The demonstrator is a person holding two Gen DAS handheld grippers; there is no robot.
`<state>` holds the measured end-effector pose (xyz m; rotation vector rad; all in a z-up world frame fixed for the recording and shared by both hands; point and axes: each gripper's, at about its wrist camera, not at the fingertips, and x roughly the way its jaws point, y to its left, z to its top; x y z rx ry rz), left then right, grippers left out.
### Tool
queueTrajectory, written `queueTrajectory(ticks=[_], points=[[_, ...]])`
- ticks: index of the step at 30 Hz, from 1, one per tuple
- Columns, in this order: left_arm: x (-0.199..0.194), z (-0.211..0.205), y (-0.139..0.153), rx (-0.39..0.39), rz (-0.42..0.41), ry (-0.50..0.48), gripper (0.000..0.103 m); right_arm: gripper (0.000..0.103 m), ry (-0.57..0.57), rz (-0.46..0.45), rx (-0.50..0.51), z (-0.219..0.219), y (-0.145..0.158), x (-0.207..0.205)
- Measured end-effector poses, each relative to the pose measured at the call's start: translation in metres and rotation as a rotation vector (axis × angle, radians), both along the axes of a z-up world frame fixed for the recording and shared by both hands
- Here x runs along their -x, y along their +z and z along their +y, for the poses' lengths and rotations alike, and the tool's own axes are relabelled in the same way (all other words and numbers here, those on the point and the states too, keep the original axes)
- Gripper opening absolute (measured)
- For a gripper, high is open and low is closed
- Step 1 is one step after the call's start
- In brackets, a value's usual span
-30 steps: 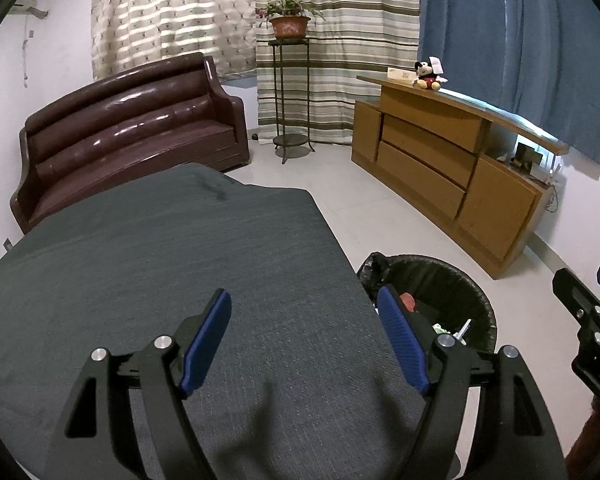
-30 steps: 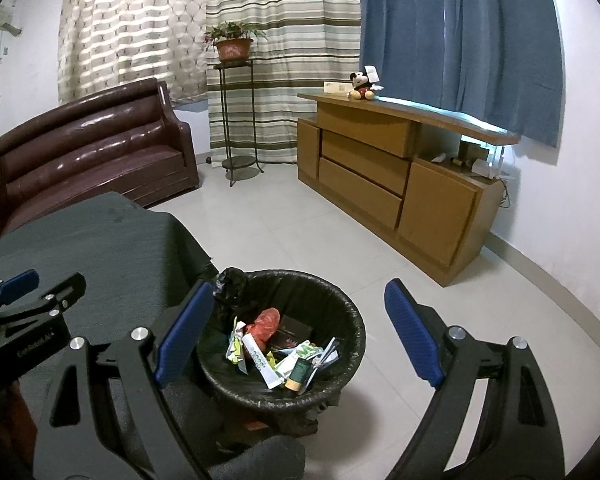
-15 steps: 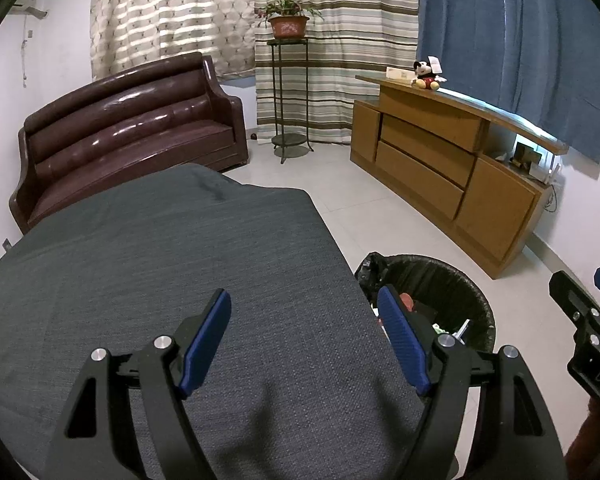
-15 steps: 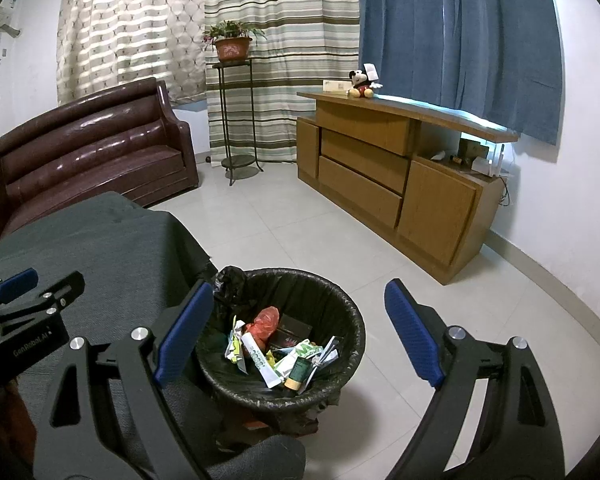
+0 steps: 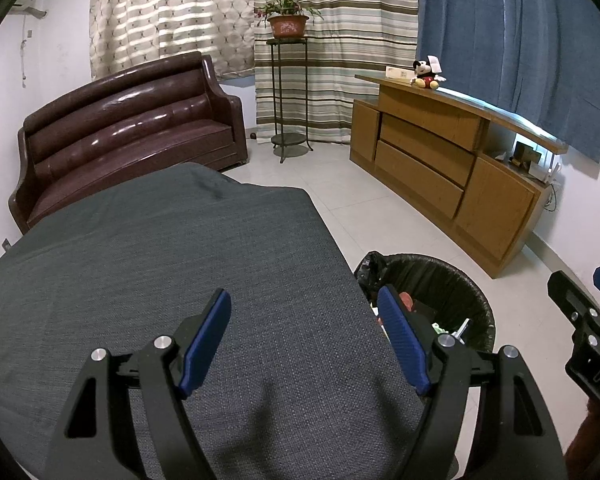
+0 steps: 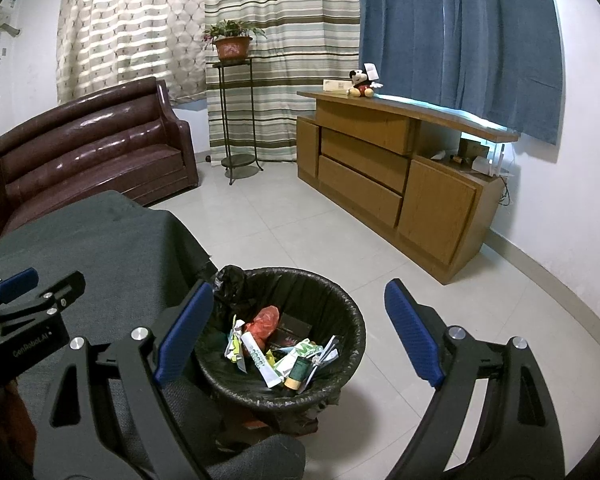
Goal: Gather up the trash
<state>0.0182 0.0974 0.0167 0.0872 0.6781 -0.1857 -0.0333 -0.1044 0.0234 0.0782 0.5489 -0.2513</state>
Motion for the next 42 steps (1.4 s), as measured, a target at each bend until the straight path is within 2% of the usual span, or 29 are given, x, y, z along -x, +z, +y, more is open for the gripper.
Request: queueTrajectory(ticks=[42], points=[[-0.0013, -0.0039, -0.0007, 0.001, 0.001, -0.002, 0.074, 0.086, 0.002, 0.002, -0.001, -0.0020, 0.0013, -0.0016]])
